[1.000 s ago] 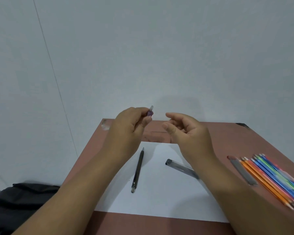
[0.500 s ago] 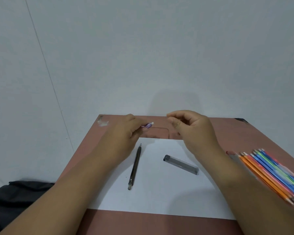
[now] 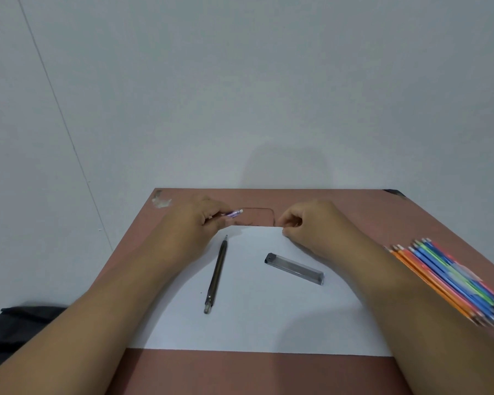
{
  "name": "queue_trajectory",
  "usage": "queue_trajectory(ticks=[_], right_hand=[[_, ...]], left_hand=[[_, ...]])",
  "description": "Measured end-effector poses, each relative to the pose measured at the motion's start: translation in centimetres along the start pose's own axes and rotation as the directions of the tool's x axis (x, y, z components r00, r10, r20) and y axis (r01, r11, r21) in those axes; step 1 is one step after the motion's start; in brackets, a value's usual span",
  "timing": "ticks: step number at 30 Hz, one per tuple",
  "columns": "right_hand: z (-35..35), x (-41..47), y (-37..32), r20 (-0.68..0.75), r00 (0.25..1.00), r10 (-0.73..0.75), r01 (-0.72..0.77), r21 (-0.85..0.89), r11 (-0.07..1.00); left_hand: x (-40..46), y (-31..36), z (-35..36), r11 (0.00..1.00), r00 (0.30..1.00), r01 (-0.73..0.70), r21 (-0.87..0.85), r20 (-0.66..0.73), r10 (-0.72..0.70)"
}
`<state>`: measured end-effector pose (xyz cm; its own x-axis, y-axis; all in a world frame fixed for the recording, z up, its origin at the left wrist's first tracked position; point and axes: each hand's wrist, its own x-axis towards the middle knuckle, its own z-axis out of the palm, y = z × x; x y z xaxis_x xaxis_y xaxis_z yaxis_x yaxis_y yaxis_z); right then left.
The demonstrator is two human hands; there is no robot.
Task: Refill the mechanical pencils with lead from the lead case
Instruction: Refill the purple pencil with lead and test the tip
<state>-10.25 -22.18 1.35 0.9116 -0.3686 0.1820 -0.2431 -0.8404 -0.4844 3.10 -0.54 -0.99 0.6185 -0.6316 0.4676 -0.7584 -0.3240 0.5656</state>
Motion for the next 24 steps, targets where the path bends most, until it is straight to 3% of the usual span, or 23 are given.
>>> queue_trajectory(ticks=[14, 24], right_hand=[[-0.18, 0.22, 0.75, 0.024, 1.0, -0.004, 0.003, 0.04, 0.999], [0.57, 0.51, 1.01, 0.027, 1.0, -0.004, 0.001, 0.11, 0.994]], left_hand=[[0.04, 0.21, 0.19, 0.998, 0.998, -0.066, 0.02, 0.018, 0.065], [0.12, -0.13, 0.37, 0.999, 0.999, -0.035, -0.017, 0.027, 0.036]])
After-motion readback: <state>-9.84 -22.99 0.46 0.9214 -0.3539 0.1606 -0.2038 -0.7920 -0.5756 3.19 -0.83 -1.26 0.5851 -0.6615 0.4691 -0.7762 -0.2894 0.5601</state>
